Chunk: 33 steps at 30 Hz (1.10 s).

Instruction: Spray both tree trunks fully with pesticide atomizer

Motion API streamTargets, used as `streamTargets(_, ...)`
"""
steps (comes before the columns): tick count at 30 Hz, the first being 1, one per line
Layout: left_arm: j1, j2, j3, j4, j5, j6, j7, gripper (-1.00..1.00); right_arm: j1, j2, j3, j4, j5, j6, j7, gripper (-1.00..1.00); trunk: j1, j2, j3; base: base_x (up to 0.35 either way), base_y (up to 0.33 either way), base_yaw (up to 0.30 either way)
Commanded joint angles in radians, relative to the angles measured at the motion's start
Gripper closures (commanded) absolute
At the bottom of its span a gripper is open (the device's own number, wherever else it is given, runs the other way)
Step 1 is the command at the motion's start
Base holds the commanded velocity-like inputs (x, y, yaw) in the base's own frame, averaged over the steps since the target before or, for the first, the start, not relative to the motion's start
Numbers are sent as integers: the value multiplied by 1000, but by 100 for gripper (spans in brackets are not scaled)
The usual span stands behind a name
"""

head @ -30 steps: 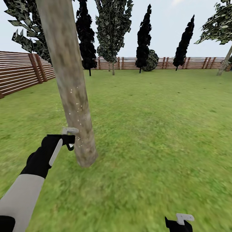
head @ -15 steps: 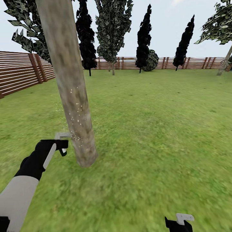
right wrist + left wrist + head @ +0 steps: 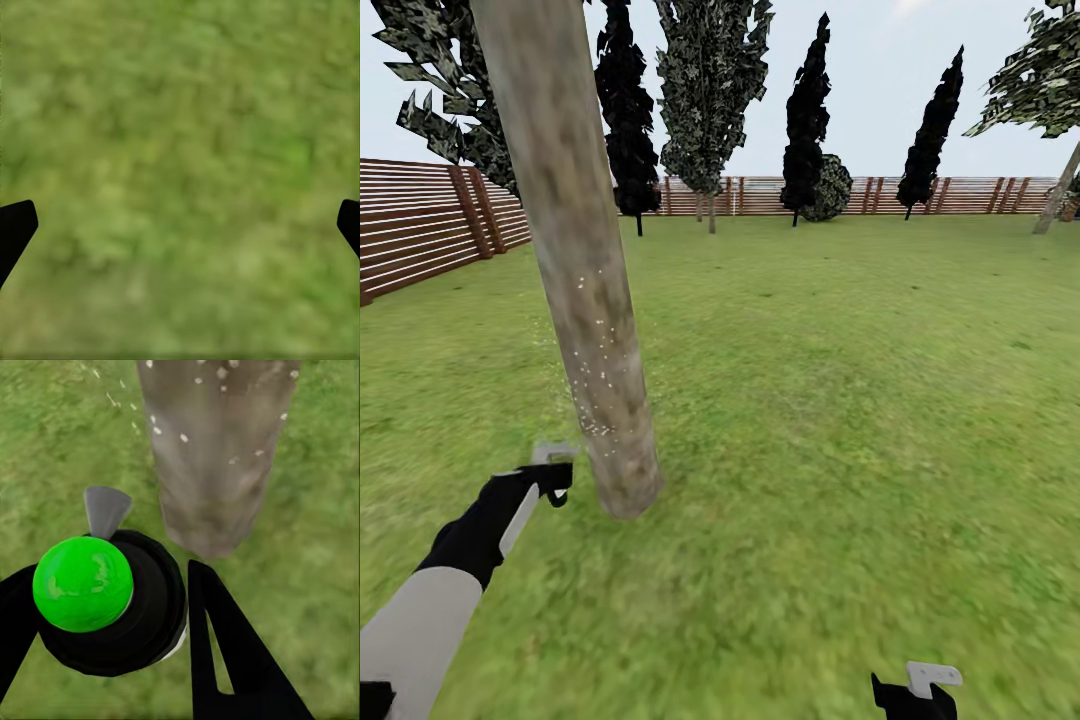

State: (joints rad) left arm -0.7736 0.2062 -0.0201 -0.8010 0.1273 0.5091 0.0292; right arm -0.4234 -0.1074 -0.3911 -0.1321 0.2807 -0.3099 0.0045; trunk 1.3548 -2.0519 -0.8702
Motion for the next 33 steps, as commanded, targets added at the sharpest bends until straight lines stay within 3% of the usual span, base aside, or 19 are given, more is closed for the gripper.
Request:
streamTargets(1,2,-3,0,99,0,-57,-1,100,0,0,0,0,0,0,0,-100,0,0,0,0,0,0)
streamTargets(2,3,-8,0,160,-4,-125,10,100,0,0,0,0,0,0,0,-100,0,0,0,0,0,0)
streamTargets(4,9,-18,0,208,0,-190,18,100,0,0,0,0,0,0,0,-100,0,0,0,0,0,0)
streamTargets(9,59,-58,0,264,3,-287,12,100,0,0,-1,0,-1,0,-1,-100,0,0,0,11,-4,0)
streamTargets(14,80,-81,0,291,-5,-292,17,100,0,0,-1,-1,-3,-1,-2,-100,0,0,0,204,-161,0)
streamTargets(20,83,-87,0,303,-7,-293,15,100,0,1,0,-1,-3,0,-1,-100,0,0,0,208,-210,11)
streamTargets(33,83,-98,0,304,-6,-293,6,100,0,2,0,-1,-3,0,0,-100,0,0,0,148,-242,219)
